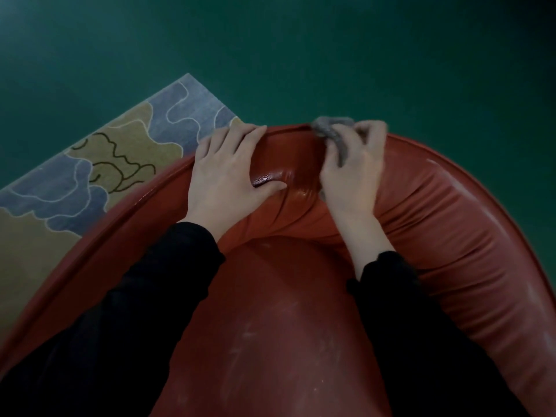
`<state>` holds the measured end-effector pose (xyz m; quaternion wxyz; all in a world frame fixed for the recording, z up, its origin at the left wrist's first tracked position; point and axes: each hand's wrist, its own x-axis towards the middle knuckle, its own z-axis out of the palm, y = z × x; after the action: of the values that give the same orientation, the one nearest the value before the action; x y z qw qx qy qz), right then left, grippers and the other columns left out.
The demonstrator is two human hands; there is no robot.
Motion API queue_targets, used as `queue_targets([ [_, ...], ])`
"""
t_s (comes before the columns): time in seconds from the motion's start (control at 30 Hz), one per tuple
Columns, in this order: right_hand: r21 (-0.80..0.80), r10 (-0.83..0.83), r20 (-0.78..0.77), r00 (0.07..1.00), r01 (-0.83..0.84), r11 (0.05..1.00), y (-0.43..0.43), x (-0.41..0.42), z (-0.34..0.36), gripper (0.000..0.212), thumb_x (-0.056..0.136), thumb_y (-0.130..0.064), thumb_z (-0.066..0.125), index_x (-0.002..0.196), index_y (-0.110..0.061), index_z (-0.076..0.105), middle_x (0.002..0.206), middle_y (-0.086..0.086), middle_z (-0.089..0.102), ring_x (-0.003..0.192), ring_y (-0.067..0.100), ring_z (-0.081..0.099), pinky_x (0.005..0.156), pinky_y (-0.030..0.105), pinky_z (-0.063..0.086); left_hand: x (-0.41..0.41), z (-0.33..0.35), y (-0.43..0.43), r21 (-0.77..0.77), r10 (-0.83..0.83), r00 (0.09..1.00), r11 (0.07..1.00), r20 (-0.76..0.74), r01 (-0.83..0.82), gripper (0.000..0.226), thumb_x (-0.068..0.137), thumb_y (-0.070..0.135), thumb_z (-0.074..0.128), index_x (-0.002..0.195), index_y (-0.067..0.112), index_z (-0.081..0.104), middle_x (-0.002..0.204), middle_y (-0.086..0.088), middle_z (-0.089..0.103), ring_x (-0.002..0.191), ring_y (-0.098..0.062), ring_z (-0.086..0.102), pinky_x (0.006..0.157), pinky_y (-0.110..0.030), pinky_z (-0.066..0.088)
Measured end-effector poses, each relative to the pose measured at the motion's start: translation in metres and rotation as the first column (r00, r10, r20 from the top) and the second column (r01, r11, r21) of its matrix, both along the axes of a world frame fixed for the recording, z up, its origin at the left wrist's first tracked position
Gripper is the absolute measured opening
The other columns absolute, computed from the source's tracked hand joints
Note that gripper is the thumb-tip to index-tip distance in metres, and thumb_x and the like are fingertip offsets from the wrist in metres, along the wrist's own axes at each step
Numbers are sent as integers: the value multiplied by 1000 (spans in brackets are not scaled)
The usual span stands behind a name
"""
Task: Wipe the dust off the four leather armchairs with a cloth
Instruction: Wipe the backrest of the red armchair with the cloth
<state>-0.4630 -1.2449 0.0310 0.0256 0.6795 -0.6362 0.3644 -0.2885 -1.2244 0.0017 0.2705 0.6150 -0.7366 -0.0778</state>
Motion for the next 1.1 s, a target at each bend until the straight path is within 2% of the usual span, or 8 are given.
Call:
queue_targets([
  [0.13,65,242,-60,968,-238,969,-3,29,-3,15,86,-1,58,97,0,68,94,18,51,86,29,54,76,32,47,0,0,-1,12,2,1000,1000,-1,-2,83,70,59,71,138,17,50,134,1,53,124,-24,45,104,-33,21],
  [0.37,17,-146,7,989,146,989,8,-35,-2,18,83,-2,59,98,-1,69,98,21,52,89,32,55,84,28,42,0,2,0,34,4,1000,999,3,-5,84,73,64,68,140,18,47,137,1,50,127,-23,42,108,-36,22],
  [0.47,-27,67,18,998,-67,997,8,0,-2,17,83,-1,59,97,-2,69,98,20,52,90,28,54,84,31,44,0,2,-1,33,15,1000,999,10,-15,83,70,60,71,139,19,48,135,1,51,126,-24,43,106,-35,23],
  [0.6,73,334,-19,942,-332,941,23,26,-11,17,86,2,59,101,2,68,94,19,50,85,28,52,79,28,44,0,1,-2,32,11,1000,999,-9,-11,80,68,49,74,137,17,50,135,0,53,126,-24,44,103,-33,22],
  [0.7,38,176,-33,984,-174,984,22,-4,-16,18,86,0,59,102,1,68,97,20,52,89,26,52,82,31,44,0,2,-1,35,14,1000,999,-1,-14,82,70,61,71,137,19,50,134,1,52,125,-23,43,105,-36,23],
  [0.83,19,-126,15,992,126,992,19,-42,-10,19,84,-1,60,102,1,68,100,22,52,89,27,54,82,21,40,0,3,1,30,3,1000,1000,23,-4,83,73,64,68,140,18,48,136,0,50,126,-23,42,107,-38,23],
  [1.03,57,112,-42,993,-110,992,4,-30,-7,18,89,-7,60,104,-1,68,100,17,51,91,24,53,80,26,45,-15,9,-2,27,13,1000,1000,7,-13,82,76,64,65,140,16,48,134,-4,51,126,-26,43,107,-42,28],
  [1.1,47,84,-45,995,-82,996,3,-39,-9,18,89,-6,59,105,-1,67,100,17,51,91,25,54,78,25,45,-30,13,-7,22,-33,999,999,-14,34,81,77,63,65,140,15,48,135,-4,51,126,-26,43,108,-41,27],
])
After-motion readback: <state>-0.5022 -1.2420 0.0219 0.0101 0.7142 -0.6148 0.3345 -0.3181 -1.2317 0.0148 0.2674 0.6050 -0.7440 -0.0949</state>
